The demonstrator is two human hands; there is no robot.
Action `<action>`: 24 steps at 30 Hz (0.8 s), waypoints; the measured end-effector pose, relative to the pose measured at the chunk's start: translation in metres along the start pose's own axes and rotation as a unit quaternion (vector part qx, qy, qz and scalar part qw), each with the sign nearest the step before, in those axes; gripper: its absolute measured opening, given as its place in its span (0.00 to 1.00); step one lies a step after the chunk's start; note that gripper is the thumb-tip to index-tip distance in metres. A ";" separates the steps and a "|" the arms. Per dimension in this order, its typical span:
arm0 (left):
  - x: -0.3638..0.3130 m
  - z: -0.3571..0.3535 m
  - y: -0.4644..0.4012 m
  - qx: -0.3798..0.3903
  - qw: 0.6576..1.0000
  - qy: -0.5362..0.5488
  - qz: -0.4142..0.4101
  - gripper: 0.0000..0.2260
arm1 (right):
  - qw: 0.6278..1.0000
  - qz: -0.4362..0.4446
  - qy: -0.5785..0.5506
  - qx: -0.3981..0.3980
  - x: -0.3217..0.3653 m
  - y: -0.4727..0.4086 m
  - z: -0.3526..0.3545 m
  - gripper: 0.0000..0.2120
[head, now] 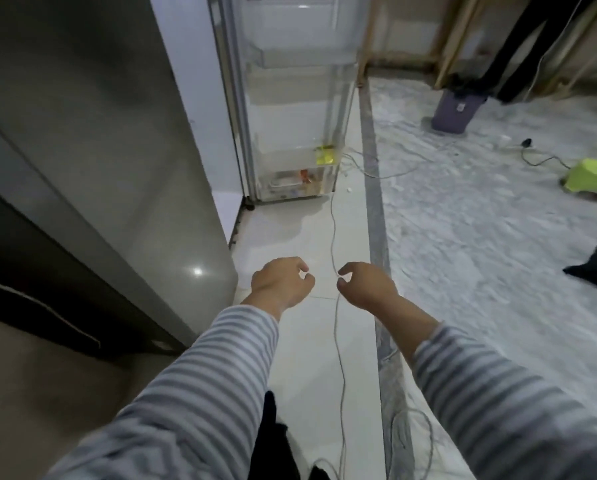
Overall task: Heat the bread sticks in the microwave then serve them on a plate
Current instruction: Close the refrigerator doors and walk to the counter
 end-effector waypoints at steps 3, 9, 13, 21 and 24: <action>-0.022 -0.001 -0.053 0.032 0.999 -0.028 -0.020 0.14 | 1.000 -0.026 -0.017 -0.003 -0.014 -0.044 0.015 0.18; -0.086 0.031 -0.167 0.031 0.993 -0.080 -0.082 0.14 | 0.994 -0.068 -0.062 -0.050 -0.026 -0.129 0.078 0.17; -0.138 0.037 -0.221 0.037 0.987 -0.103 -0.119 0.14 | 0.986 -0.109 -0.101 -0.074 -0.044 -0.178 0.119 0.17; -0.243 0.021 -0.308 0.046 0.975 -0.120 -0.182 0.14 | 0.980 -0.138 -0.107 -0.096 -0.111 -0.255 0.181 0.16; -0.291 0.014 -0.339 0.033 0.975 -0.114 -0.187 0.13 | 0.980 -0.130 -0.105 -0.105 -0.150 -0.289 0.212 0.17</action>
Point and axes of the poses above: each hand's wrist, its own y-axis away from the middle knuckle, its own z-axis out of the back of the hand, x = y × z, the point moved 9 cm from there along -y, towards the middle knuckle, and after that the axes turned 5 degrees about y, right-handed, at the moved point
